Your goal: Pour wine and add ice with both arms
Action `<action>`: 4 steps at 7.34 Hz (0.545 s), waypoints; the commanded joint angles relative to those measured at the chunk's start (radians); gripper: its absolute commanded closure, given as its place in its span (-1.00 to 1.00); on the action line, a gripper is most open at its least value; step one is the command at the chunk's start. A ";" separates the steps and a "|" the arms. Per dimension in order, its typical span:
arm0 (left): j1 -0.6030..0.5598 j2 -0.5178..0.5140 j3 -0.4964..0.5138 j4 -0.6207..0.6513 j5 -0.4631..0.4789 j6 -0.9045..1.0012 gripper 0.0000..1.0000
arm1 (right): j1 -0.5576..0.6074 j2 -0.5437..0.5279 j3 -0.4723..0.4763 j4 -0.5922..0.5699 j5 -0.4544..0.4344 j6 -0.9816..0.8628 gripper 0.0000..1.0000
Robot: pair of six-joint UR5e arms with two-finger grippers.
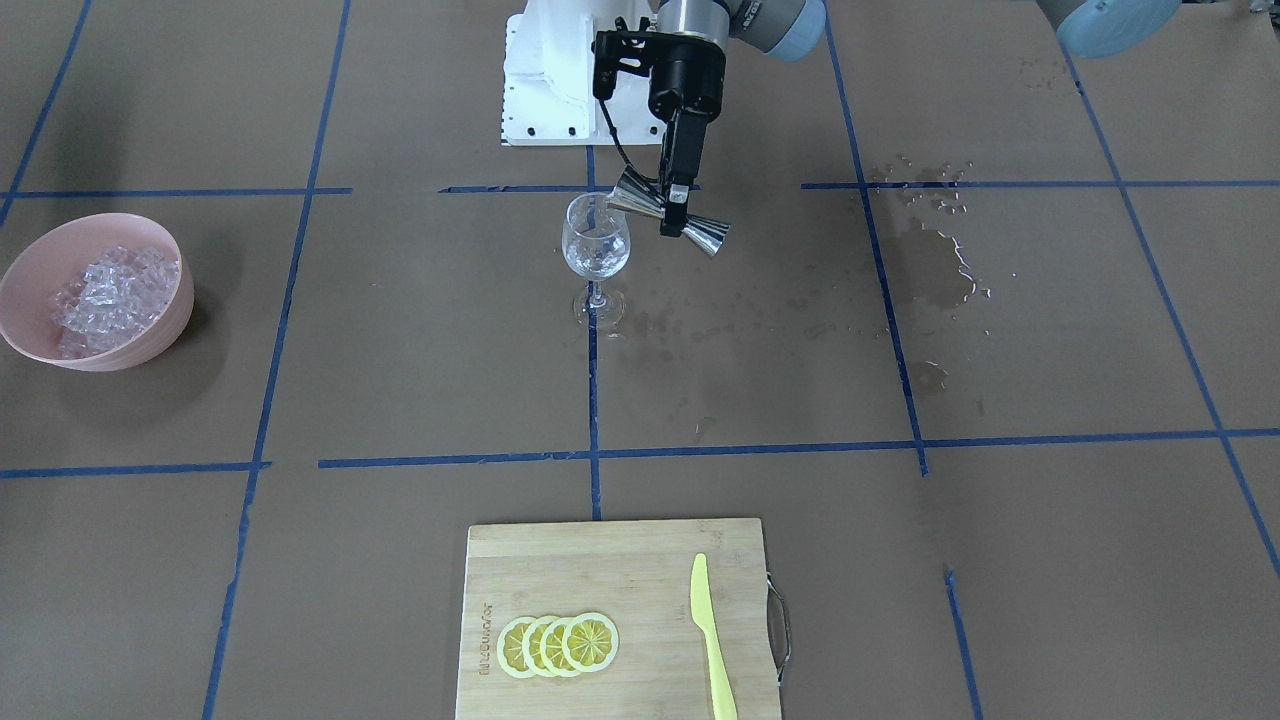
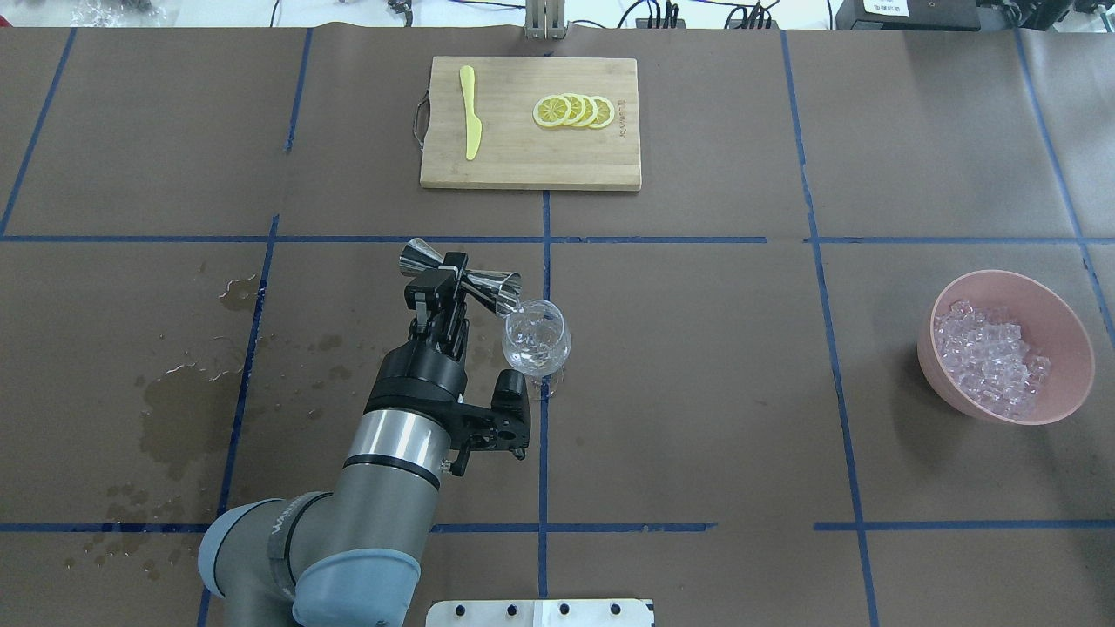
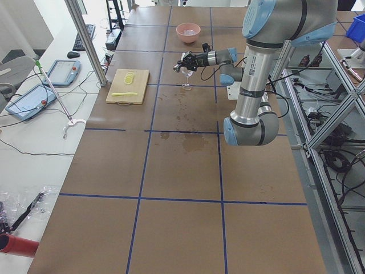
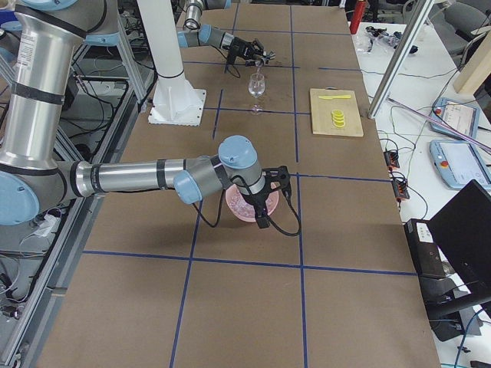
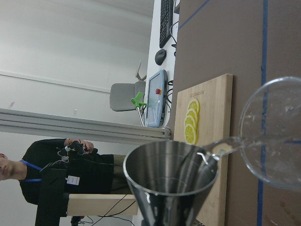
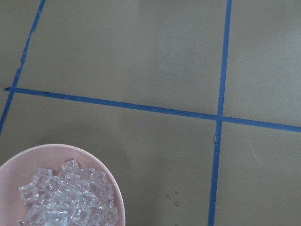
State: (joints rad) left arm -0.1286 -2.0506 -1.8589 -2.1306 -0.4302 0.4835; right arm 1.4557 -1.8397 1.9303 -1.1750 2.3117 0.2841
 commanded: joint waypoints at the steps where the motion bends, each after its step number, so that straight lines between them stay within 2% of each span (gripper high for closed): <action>1: 0.000 0.000 0.001 0.000 0.022 0.082 1.00 | 0.000 -0.001 -0.001 0.000 0.000 0.001 -1.00; 4: 0.004 -0.006 0.006 0.000 0.034 0.165 1.00 | 0.000 -0.006 -0.001 0.000 0.000 0.001 -1.00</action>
State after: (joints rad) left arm -0.1264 -2.0548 -1.8567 -2.1307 -0.3982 0.6297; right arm 1.4557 -1.8427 1.9298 -1.1750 2.3117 0.2853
